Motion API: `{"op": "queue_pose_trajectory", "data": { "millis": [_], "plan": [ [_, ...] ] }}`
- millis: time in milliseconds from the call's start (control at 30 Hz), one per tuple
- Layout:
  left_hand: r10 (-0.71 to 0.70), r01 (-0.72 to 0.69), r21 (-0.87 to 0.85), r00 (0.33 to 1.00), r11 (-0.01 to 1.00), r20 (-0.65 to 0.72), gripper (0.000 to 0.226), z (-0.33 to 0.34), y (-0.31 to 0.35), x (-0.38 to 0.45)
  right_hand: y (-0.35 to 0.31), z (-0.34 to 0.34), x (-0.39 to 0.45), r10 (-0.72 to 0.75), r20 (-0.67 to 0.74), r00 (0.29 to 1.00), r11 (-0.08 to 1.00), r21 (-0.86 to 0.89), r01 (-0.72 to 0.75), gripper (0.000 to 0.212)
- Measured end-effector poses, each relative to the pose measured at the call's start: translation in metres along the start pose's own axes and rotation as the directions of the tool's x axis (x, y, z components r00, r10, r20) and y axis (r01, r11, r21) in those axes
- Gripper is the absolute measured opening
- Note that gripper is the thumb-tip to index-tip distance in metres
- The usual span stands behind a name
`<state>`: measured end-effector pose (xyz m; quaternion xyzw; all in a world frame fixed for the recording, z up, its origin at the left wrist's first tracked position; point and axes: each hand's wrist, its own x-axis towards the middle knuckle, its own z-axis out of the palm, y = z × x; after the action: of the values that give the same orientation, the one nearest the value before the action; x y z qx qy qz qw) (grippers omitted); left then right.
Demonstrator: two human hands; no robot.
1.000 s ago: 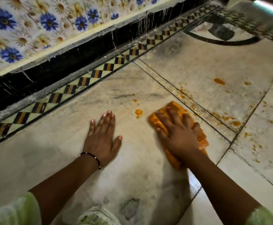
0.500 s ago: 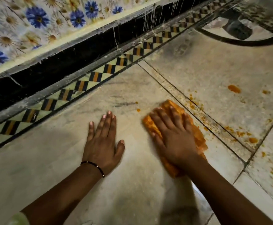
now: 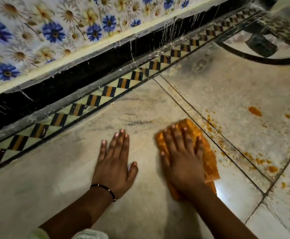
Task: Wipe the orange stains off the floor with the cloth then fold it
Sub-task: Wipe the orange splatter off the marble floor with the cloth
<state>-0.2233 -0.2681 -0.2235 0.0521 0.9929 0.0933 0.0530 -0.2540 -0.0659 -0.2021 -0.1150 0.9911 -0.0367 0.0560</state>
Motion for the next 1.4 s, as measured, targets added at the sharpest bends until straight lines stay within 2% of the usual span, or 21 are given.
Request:
{"op": "queue_pose_trajectory", "data": {
  "millis": [100, 200, 300, 367, 433, 533, 600, 667, 733, 800, 900, 967, 1000, 1067, 1167, 1233, 1300, 1333, 1400],
  "plan": [
    [-0.01, 0.01, 0.005, 1.0, 1.0, 0.011, 0.079, -0.001, 0.001, 0.0, -0.028, -0.002, 0.006, -0.13, 0.033, 0.991, 0.992, 0.005, 0.13, 0.055],
    [-0.008, 0.008, 0.017, 1.0, 1.0, 0.015, 0.079, 0.0, 0.0, 0.001, -0.022, -0.012, 0.06, -0.226, 0.1, 0.969, 0.974, 0.043, 0.222, 0.058],
    [0.003, -0.003, 0.006, 1.0, 1.0, 0.004, 0.08, 0.001, -0.003, 0.002, 0.023, -0.018, 0.089, -0.148, 0.099, 0.984, 0.988, -0.031, 0.152, 0.067],
    [0.003, -0.003, -0.002, 1.0, 1.0, 0.011, 0.08, 0.002, -0.003, 0.0, 0.054, -0.018, 0.065, -0.067, 0.147, 0.987, 0.995, -0.066, 0.077, 0.067],
    [-0.005, 0.006, -0.024, 1.0, 1.0, 0.029, 0.08, 0.0, -0.001, 0.0, 0.071, -0.019, 0.018, -0.064, 0.191, 0.98, 0.993, -0.083, 0.081, 0.064],
    [-0.01, 0.01, -0.016, 0.999, 1.0, 0.038, 0.08, -0.004, 0.0, 0.002, 0.065, -0.02, -0.045, -0.238, 0.217, 0.947, 0.952, -0.143, 0.272, 0.062],
    [-0.002, 0.002, 0.006, 0.999, 1.0, 0.05, 0.08, -0.005, -0.001, 0.002, 0.058, -0.019, -0.053, -0.345, 0.295, 0.891, 0.902, -0.158, 0.402, 0.062],
    [0.012, -0.013, 0.023, 0.998, 1.0, 0.06, 0.08, -0.005, -0.001, 0.001, 0.062, -0.018, -0.05, -0.424, 0.268, 0.865, 0.863, -0.172, 0.476, 0.062],
    [0.008, -0.009, 0.025, 0.999, 1.0, 0.046, 0.08, -0.005, -0.002, 0.0, 0.077, -0.019, -0.06, -0.398, 0.279, 0.874, 0.889, -0.117, 0.443, 0.064],
    [0.0, -0.001, 0.029, 1.0, 1.0, 0.018, 0.08, -0.003, -0.003, 0.001, 0.099, -0.02, -0.074, -0.324, 0.255, 0.911, 0.932, -0.076, 0.353, 0.065],
    [0.023, -0.023, 0.029, 1.0, 0.999, -0.015, 0.078, 0.003, -0.001, 0.003, 0.13, -0.023, -0.069, -0.07, 0.184, 0.98, 0.996, -0.049, 0.08, 0.068],
    [0.031, -0.031, 0.02, 0.999, 0.999, -0.036, 0.076, 0.005, -0.002, 0.003, 0.13, -0.022, -0.04, 0.078, 0.139, 0.987, 0.997, -0.021, -0.075, 0.066],
    [0.037, -0.036, 0.021, 0.998, 0.999, -0.041, 0.074, 0.005, 0.0, 0.001, 0.123, -0.019, -0.027, 0.107, 0.128, 0.986, 0.994, -0.002, -0.107, 0.065],
    [0.063, -0.062, 0.021, 0.997, 0.998, -0.051, 0.071, 0.002, 0.005, 0.0, 0.1, -0.018, -0.016, 0.026, 0.125, 0.992, 0.999, 0.015, -0.028, 0.064],
    [0.16, -0.16, 0.008, 0.984, 0.987, -0.074, 0.07, -0.01, 0.027, 0.005, 0.091, -0.016, -0.057, -0.238, 0.114, 0.964, 0.971, -0.001, 0.24, 0.065],
    [0.286, -0.287, 0.0, 0.956, 0.958, -0.06, 0.069, -0.018, 0.049, 0.014, 0.114, -0.013, -0.106, -0.254, 0.108, 0.961, 0.965, -0.039, 0.259, 0.067],
    [0.464, -0.464, 0.039, 0.886, 0.885, 0.002, 0.067, -0.019, 0.07, 0.02, 0.156, -0.011, -0.145, -0.136, 0.115, 0.984, 0.988, -0.052, 0.143, 0.067],
    [0.537, -0.538, 0.079, 0.843, 0.839, 0.037, 0.068, -0.015, 0.083, 0.022, 0.175, -0.014, -0.153, -0.025, 0.106, 0.994, 0.999, -0.035, 0.029, 0.066],
    [0.591, -0.594, 0.153, 0.804, 0.79, 0.071, 0.07, -0.002, 0.11, 0.027, 0.2, -0.017, -0.141, 0.19, 0.119, 0.975, 0.98, 0.032, -0.195, 0.067]
  ]
}}
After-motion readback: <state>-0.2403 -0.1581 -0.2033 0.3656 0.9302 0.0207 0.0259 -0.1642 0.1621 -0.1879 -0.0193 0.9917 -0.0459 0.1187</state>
